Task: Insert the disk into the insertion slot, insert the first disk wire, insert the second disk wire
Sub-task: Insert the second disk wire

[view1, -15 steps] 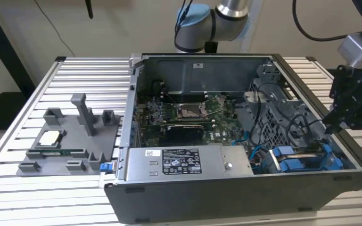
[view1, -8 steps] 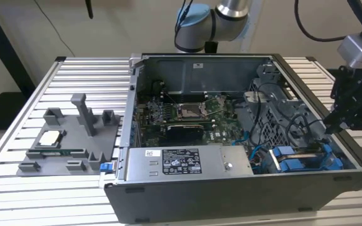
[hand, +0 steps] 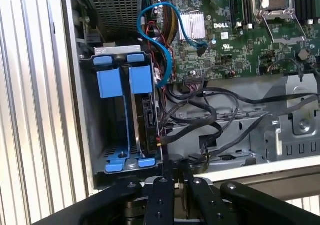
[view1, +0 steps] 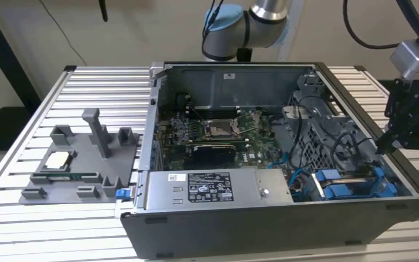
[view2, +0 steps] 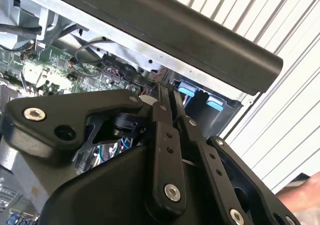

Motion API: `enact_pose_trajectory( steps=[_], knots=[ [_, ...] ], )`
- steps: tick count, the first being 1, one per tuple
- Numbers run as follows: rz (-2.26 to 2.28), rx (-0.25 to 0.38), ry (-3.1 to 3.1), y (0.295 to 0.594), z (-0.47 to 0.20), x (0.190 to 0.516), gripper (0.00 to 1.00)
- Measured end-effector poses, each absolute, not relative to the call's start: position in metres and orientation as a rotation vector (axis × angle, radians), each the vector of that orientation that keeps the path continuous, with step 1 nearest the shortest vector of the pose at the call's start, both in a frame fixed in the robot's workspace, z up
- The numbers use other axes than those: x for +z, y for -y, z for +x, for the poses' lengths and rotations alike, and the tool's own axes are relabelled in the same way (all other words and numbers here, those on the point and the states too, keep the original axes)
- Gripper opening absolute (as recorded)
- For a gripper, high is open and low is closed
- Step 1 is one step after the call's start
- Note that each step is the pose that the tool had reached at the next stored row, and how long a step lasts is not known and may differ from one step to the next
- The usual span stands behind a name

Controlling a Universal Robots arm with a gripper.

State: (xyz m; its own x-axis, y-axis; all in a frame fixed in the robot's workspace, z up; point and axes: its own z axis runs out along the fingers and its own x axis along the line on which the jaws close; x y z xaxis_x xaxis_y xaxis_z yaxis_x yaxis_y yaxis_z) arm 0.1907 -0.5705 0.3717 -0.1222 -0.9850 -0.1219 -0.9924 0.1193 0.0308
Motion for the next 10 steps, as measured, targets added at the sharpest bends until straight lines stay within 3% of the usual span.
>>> enact_pose_trajectory(
  steps=[2,3,10],
  knots=[
    [-2.029,0.16,-2.299,0.5707,0.1903,0.3724,0.16],
    [-2.027,0.161,-2.3,0.5706,0.1898,0.3732,0.11],
    [-2.024,0.155,-2.311,0.5717,0.1907,0.3764,0.11]
  ],
)
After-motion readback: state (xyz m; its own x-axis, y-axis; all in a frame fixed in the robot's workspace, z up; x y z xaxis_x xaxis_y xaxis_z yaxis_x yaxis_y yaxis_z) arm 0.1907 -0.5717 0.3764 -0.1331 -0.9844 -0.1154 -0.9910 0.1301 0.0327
